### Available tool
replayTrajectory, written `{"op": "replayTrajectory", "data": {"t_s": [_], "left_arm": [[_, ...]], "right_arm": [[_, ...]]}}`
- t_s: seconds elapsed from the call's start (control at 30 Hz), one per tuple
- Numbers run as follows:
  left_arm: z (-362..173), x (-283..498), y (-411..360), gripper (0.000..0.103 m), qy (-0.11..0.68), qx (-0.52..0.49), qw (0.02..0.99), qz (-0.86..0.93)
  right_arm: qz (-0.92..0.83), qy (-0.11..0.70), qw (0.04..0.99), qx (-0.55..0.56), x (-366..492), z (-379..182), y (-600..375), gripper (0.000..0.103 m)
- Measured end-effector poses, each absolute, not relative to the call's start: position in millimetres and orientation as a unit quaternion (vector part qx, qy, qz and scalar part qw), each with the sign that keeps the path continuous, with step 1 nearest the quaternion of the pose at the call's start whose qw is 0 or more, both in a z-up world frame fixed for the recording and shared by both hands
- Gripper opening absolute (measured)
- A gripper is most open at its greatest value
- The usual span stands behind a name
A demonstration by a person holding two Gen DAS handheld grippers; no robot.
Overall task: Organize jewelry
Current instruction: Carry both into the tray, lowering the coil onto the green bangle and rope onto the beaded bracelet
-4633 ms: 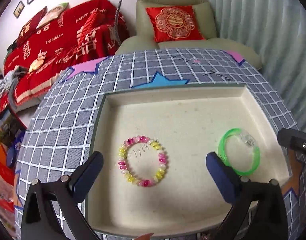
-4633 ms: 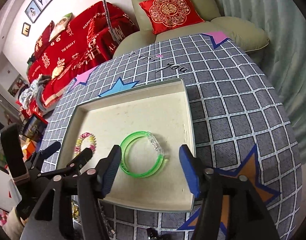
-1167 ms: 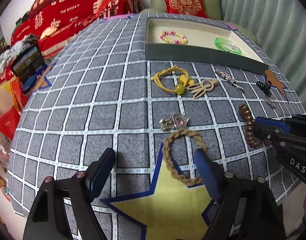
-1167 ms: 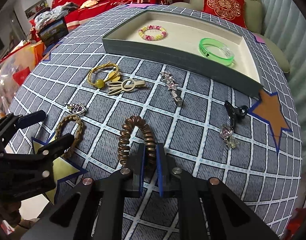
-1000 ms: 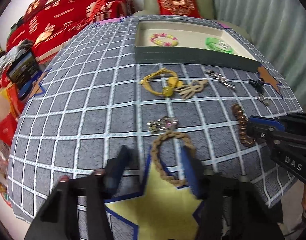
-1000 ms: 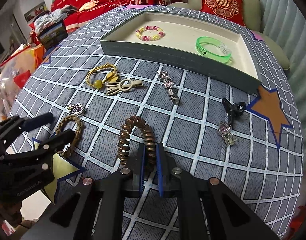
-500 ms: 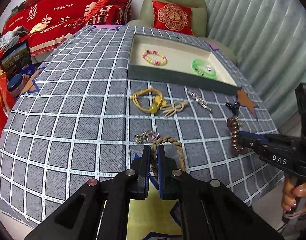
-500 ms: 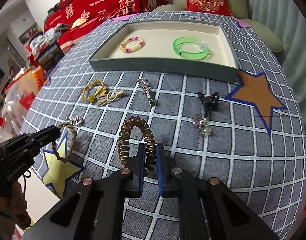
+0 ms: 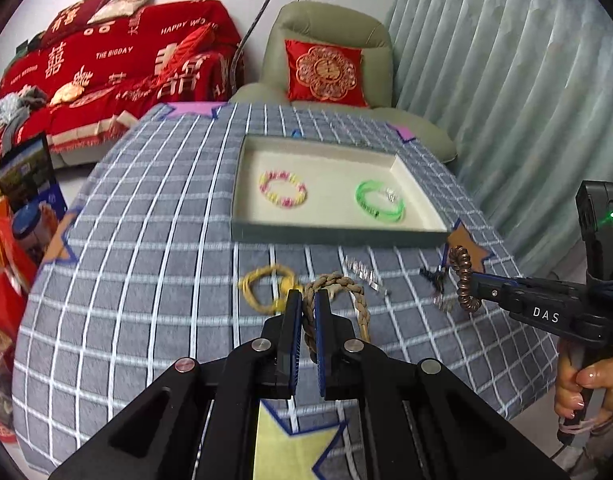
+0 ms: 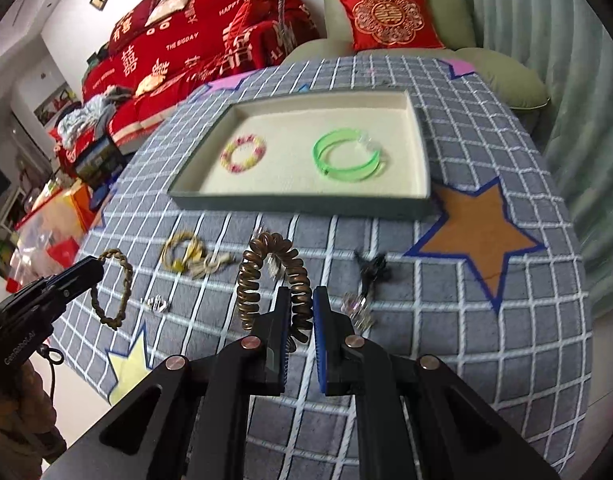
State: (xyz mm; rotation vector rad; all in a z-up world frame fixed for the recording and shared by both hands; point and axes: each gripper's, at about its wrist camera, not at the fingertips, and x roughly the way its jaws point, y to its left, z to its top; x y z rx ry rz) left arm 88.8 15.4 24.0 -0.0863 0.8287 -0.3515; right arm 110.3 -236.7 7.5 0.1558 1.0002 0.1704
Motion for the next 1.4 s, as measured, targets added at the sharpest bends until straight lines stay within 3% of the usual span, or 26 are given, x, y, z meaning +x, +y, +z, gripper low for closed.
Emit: {"op": "replayTrajectory", "data": {"t_s": [0.47,1.0,1.4], "left_arm": [[48.4,173.7,-9.1,0.016,0.372,-0.031,0.912,-0.171],[-9.5,260.1,-44.2,0.016,0.419,0.001,0.897,-0.142],[-33.5,279.9,-55.3,0.016,0.433,0.035,0.893,-0.122]], "right_arm": [[0.054,0.472,0.875,0.091,188.4,21.9,-269.7,0.012],[0.045,0.498,0.862,0.08,264.6,-26.8,-266.1,0.012],[0.041,0.512,0.856,0.065,285.6,-51.0,-259.9,0.012]]}}
